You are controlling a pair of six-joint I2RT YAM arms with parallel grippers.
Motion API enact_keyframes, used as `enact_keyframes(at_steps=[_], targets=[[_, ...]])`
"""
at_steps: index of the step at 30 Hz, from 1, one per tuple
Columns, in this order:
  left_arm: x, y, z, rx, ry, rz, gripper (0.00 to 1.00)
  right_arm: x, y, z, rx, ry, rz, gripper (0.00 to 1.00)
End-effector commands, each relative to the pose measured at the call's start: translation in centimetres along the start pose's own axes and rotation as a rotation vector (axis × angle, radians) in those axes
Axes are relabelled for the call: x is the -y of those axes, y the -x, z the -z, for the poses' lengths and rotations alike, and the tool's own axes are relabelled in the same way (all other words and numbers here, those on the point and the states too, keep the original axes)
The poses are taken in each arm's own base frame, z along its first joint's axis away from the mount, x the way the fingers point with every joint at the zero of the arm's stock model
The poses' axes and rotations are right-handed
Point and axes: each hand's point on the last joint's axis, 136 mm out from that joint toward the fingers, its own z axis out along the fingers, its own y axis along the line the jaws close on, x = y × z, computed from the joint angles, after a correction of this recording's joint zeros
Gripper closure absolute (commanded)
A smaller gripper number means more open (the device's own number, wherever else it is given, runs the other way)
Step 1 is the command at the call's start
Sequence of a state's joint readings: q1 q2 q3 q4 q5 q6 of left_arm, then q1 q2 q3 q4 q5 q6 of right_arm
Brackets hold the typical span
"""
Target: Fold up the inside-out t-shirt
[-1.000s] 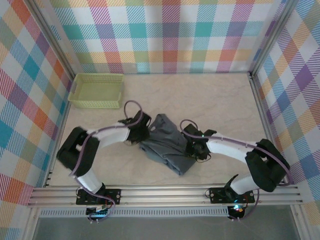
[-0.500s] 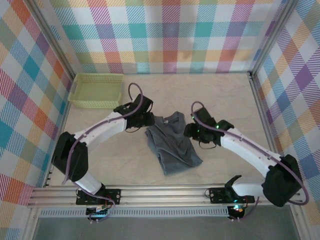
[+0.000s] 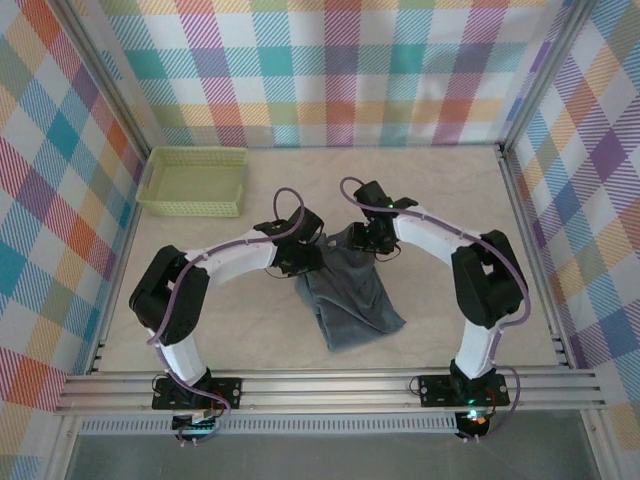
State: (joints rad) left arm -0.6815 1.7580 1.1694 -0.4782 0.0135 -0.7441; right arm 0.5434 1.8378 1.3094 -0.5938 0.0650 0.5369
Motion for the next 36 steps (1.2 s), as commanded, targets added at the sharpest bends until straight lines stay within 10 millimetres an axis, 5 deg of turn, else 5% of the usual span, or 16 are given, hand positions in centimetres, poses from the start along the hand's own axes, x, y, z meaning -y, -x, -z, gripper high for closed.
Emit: enact_keyframes(at_steps=[1,4,7,12,16,22,24,27,33,36], targets=[[1.9,0.2,-0.7,-0.003,-0.08,0.006,0.62,0.0,-0.2,-1.1,-0.05,-0.013,0.016,0.45],[3.2,0.5,-1.2,-0.007,-0.126,-0.016,0.8,-0.1,-0.3,-1.6,-0.069,-0.014,0.019,0.58],[5.5,1.2,-0.4,0.01,-0.223,-0.052,0.98,0.9,0.2,0.0,-0.025,-0.069,0.014,0.77],[8.8,1.7,4.4,0.118,-0.444,-0.131,1.0,3.1,1.3,4.5,0.088,-0.141,-0.007,0.83],[7.1,0.7,5.1,0.171,-0.534,-0.112,1.0,3.4,1.3,6.0,0.111,-0.115,-0.022,0.87],[0.4,-1.1,-0.7,0.075,-0.403,0.065,1.0,2.4,1.1,5.7,0.098,-0.058,-0.039,0.89],[-2.6,-1.6,-1.9,0.077,-0.275,0.108,0.92,2.2,1.2,5.1,0.088,-0.054,-0.04,0.88],[-4.5,-1.6,-1.9,0.094,-0.175,0.107,0.8,1.6,1.4,4.0,0.065,-0.037,-0.029,0.82],[-3.8,0.9,1.9,0.159,-0.081,-0.002,0.5,1.2,2.8,4.1,0.082,-0.054,0.044,0.52],[-3.4,2.6,3.6,0.187,-0.01,-0.071,0.44,1.2,3.6,4.5,0.103,-0.072,0.075,0.49]])
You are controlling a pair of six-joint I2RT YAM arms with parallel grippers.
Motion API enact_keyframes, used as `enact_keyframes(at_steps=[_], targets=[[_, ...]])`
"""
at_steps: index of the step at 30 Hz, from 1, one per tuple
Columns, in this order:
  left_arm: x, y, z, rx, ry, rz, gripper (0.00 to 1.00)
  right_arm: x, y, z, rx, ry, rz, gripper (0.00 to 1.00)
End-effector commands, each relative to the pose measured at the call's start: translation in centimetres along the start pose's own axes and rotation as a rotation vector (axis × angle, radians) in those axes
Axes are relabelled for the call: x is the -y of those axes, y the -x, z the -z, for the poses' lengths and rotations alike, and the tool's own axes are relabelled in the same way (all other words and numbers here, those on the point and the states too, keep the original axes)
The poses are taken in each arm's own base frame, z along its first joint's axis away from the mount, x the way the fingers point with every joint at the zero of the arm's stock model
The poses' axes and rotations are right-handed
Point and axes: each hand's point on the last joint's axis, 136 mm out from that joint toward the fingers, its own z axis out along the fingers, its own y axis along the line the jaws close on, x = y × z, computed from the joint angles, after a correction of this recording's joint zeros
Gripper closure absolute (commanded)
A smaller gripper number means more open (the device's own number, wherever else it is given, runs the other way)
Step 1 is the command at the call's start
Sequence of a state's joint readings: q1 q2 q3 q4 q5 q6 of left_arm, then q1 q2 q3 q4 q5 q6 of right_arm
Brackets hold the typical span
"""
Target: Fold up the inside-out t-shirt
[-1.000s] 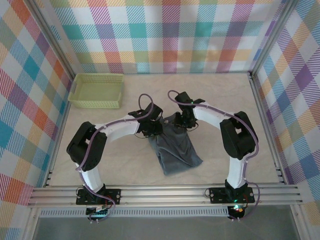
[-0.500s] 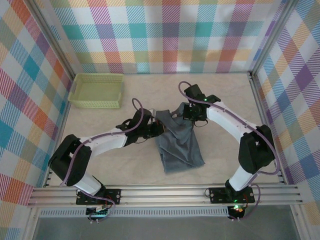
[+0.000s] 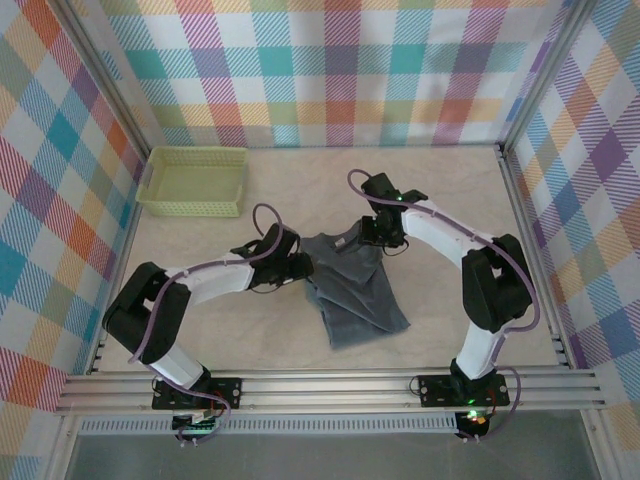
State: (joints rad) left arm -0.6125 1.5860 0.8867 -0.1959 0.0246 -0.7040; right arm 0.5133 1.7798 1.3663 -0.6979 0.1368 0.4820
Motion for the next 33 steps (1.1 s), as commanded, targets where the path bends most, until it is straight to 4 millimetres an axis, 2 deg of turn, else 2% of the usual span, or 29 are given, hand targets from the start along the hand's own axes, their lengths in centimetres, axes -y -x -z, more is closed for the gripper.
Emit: enact_keyframes(at_steps=[1,2,6,10,12,16,20,23,29,31,33], targets=[[0.3,2.8,2.7,0.053,0.11,-0.116,0.42,-0.4,2.2,1.0,0.056,-0.007,0.056,0.49],[1.0,3.5,2.6,0.049,0.109,-0.147,0.39,-0.3,2.4,0.7,0.054,-0.017,0.062,0.49],[3.0,5.0,0.7,0.017,0.118,-0.202,0.36,0.2,3.1,-1.2,0.025,-0.051,0.062,0.5],[3.4,5.6,-2.3,-0.018,0.157,-0.212,0.37,-0.1,3.6,-3.3,-0.003,-0.03,0.072,0.52],[3.7,5.6,-3.5,-0.039,0.155,-0.21,0.4,-0.4,3.8,-4.1,-0.018,-0.025,0.076,0.54],[3.7,6.0,-5.0,-0.042,0.175,-0.192,0.59,-0.5,4.0,-5.3,-0.035,-0.04,0.082,0.69],[3.4,7.4,-4.5,0.004,0.198,-0.165,0.86,-0.5,5.0,-4.7,-0.008,-0.055,0.088,0.89],[3.0,9.0,-3.1,0.057,0.222,-0.143,0.97,-0.4,5.8,-3.5,0.021,-0.065,0.09,0.95],[2.8,11.2,-0.8,0.108,0.22,-0.117,1.0,-0.4,7.0,-2.0,0.057,-0.087,0.102,0.97],[2.7,11.3,-0.7,0.103,0.225,-0.116,1.0,-0.4,7.1,-2.2,0.051,-0.092,0.104,0.94],[2.3,11.4,-0.9,0.099,0.24,-0.108,0.96,-0.3,7.3,-2.5,0.049,-0.1,0.105,0.86]])
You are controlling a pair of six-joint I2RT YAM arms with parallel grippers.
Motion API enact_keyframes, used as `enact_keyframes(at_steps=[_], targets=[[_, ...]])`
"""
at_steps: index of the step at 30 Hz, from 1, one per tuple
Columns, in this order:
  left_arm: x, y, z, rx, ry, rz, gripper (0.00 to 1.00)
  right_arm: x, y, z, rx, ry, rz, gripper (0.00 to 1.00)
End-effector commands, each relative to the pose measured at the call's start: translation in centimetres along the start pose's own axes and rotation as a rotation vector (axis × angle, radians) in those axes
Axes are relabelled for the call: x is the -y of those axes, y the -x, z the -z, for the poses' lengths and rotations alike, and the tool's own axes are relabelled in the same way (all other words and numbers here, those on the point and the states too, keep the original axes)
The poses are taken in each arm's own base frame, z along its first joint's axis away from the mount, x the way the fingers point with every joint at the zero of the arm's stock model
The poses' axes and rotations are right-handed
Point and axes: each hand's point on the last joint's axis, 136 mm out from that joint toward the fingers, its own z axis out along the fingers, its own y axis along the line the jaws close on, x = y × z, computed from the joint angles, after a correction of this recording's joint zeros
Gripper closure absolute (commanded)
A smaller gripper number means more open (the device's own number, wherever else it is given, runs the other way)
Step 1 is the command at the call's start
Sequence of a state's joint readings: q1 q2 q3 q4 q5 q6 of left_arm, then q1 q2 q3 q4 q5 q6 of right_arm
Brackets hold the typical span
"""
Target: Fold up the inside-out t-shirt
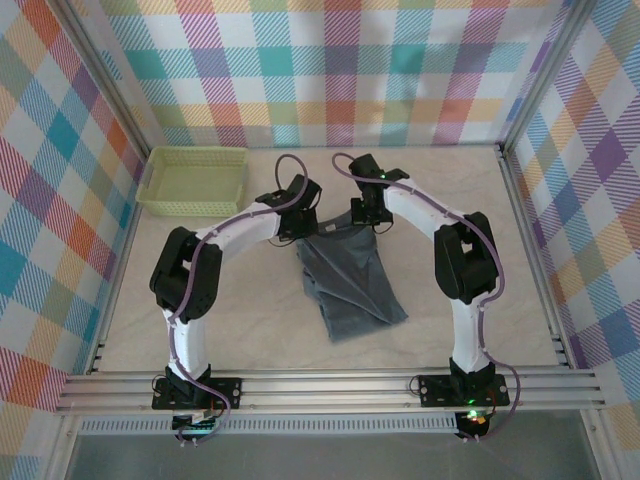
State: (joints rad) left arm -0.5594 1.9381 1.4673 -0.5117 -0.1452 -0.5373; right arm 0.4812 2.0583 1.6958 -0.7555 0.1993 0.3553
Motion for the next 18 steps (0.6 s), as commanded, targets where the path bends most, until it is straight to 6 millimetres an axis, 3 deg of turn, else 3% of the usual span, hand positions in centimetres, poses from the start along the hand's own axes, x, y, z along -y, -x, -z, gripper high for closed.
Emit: enact_keyframes(at_steps=[1,3,6,10,15,18], targets=[[-1.2,1.3,1.2,0.019,0.043,0.029,0.93,0.6,1.0,0.9,0.018,-0.035,0.009,0.83],[-1.7,1.1,0.7,-0.008,0.054,0.044,0.81,0.6,1.1,0.6,0.015,-0.034,0.009,0.73],[-2.0,0.9,0.6,-0.037,0.062,0.046,0.71,0.5,1.3,0.8,0.015,-0.021,0.019,0.62],[-2.0,0.5,1.8,-0.04,0.046,0.046,0.58,0.2,1.0,0.6,0.001,-0.005,0.032,0.62],[-2.4,-1.4,3.0,-0.058,0.003,0.08,0.56,0.0,0.3,-0.9,-0.045,-0.005,0.037,0.64],[-2.8,-3.1,3.7,-0.055,-0.021,0.092,0.54,-0.4,0.0,-1.4,-0.061,0.016,0.034,0.7]])
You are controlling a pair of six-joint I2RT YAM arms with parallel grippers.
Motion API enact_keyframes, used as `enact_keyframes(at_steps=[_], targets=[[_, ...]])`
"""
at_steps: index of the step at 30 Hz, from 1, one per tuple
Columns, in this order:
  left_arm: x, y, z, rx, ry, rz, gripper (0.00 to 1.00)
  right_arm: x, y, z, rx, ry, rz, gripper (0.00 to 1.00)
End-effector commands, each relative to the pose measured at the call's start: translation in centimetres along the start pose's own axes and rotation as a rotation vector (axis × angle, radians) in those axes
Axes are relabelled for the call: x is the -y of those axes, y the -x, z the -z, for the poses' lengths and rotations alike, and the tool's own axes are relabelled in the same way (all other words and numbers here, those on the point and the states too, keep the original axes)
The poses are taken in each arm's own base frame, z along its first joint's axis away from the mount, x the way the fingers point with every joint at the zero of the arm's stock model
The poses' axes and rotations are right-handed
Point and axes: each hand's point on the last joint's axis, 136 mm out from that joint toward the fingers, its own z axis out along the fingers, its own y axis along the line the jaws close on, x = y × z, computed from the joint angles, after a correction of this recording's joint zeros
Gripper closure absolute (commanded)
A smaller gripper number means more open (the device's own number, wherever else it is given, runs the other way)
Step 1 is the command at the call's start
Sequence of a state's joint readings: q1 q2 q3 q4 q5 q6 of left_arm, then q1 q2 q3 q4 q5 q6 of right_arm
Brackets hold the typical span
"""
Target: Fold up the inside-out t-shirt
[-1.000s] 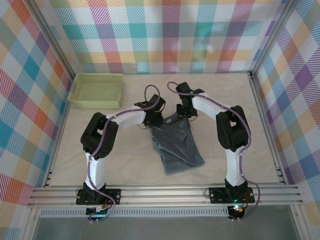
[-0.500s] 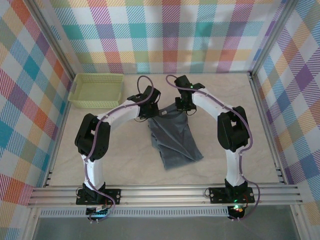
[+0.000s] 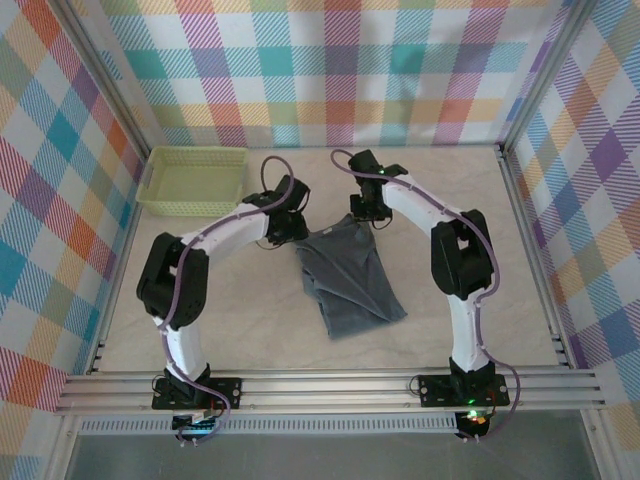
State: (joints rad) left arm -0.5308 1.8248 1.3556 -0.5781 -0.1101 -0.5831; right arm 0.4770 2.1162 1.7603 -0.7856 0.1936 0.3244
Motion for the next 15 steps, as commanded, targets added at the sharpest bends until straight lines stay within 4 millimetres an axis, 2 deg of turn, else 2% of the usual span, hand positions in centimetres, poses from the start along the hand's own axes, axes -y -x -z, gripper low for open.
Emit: enact_keyframes(at_steps=[1,6,11,15], targets=[[0.1,-1.4,1.7,0.009,-0.054,0.029,0.54,-0.3,-0.4,-0.4,-0.039,0.025,0.003,0.71],[-0.3,-4.4,2.3,0.011,-0.081,0.021,0.51,-0.6,-0.4,-0.3,-0.046,0.036,0.003,0.72],[-0.9,-6.6,2.6,0.024,-0.089,0.024,0.47,-0.8,-0.7,0.5,-0.027,0.027,0.013,0.62],[-1.3,-7.9,2.3,0.041,-0.103,0.049,0.45,-1.2,-1.5,0.1,-0.051,0.014,0.026,0.61]])
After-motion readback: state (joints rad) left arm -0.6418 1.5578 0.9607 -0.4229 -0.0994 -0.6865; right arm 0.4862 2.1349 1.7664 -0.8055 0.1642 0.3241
